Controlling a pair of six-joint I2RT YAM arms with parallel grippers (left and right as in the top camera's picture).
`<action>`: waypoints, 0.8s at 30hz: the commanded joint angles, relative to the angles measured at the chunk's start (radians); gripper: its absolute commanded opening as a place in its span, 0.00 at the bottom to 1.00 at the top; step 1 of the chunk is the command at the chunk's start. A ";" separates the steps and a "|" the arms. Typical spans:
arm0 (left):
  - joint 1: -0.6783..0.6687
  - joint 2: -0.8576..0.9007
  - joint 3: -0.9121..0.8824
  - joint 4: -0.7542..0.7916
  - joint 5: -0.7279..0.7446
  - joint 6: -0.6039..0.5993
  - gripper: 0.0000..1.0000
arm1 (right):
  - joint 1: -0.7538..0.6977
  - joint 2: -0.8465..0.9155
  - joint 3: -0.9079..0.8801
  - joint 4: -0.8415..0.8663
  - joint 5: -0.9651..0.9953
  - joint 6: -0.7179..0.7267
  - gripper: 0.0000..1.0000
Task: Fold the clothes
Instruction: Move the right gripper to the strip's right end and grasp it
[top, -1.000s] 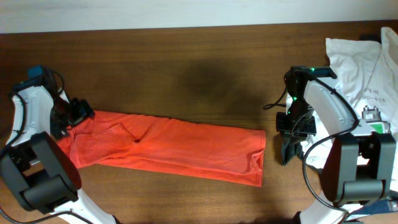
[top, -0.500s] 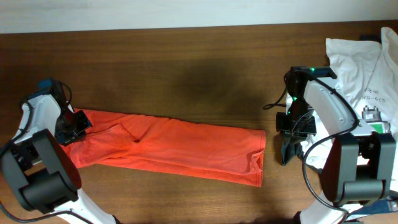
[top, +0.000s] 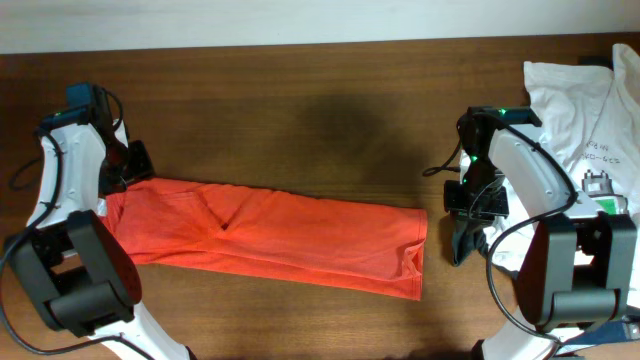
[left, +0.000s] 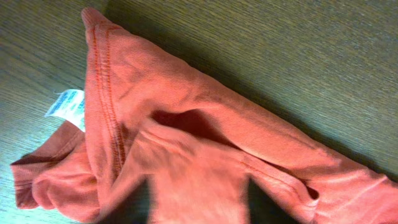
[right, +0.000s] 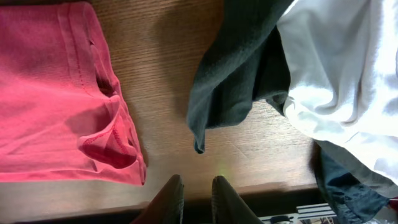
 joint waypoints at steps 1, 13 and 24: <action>0.003 -0.004 0.013 -0.003 -0.024 0.006 0.81 | -0.006 -0.013 0.010 -0.005 -0.003 -0.005 0.40; 0.000 -0.004 0.013 -0.087 0.127 -0.001 0.85 | 0.055 -0.013 -0.361 0.354 -0.490 -0.167 0.59; 0.001 -0.004 0.012 -0.089 0.127 -0.001 0.85 | 0.132 -0.011 -0.366 0.370 -0.221 0.130 0.54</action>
